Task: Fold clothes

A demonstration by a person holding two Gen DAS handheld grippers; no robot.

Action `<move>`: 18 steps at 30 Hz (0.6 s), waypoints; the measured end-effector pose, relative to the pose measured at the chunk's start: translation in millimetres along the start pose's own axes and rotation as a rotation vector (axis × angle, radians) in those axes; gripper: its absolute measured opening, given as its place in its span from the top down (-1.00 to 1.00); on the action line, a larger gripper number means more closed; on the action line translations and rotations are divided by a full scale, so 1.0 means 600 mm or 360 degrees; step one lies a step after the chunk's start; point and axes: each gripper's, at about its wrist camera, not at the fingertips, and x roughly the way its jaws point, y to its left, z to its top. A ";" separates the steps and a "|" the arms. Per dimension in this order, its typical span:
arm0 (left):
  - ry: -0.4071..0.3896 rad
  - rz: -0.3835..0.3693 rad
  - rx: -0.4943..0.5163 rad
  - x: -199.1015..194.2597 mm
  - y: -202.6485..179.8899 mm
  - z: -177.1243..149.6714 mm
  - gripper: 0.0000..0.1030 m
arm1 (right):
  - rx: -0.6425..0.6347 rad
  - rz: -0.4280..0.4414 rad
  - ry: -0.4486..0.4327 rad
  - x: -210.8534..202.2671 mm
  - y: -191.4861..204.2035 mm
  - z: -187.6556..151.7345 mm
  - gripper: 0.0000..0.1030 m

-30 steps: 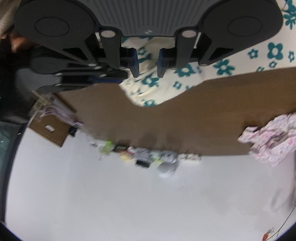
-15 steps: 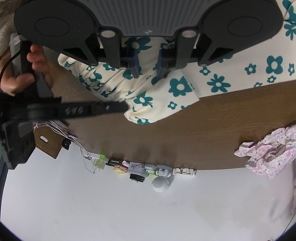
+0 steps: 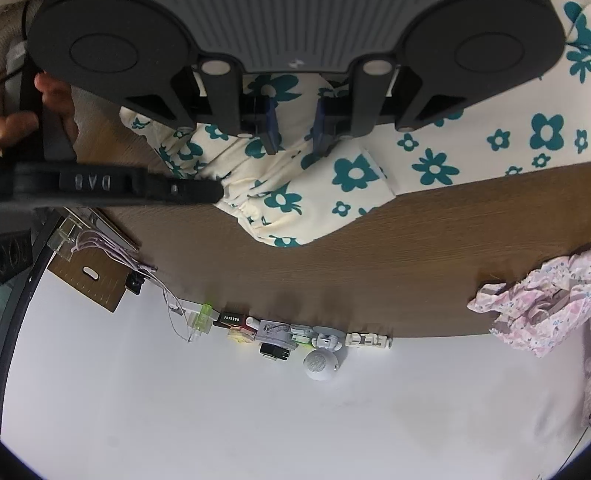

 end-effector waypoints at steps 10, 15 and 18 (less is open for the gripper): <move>-0.0004 0.0009 0.0013 -0.001 -0.004 -0.001 0.64 | -0.0158 -0.0121 0.0009 0.009 0.036 -0.028 0.48; -0.0011 -0.0001 0.0010 -0.005 -0.004 -0.001 0.63 | -0.0156 -0.0136 -0.0048 0.003 0.038 -0.034 0.36; -0.0009 -0.0001 0.0012 -0.005 -0.004 -0.002 0.63 | -0.0018 -0.0081 -0.0116 -0.020 0.023 -0.032 0.35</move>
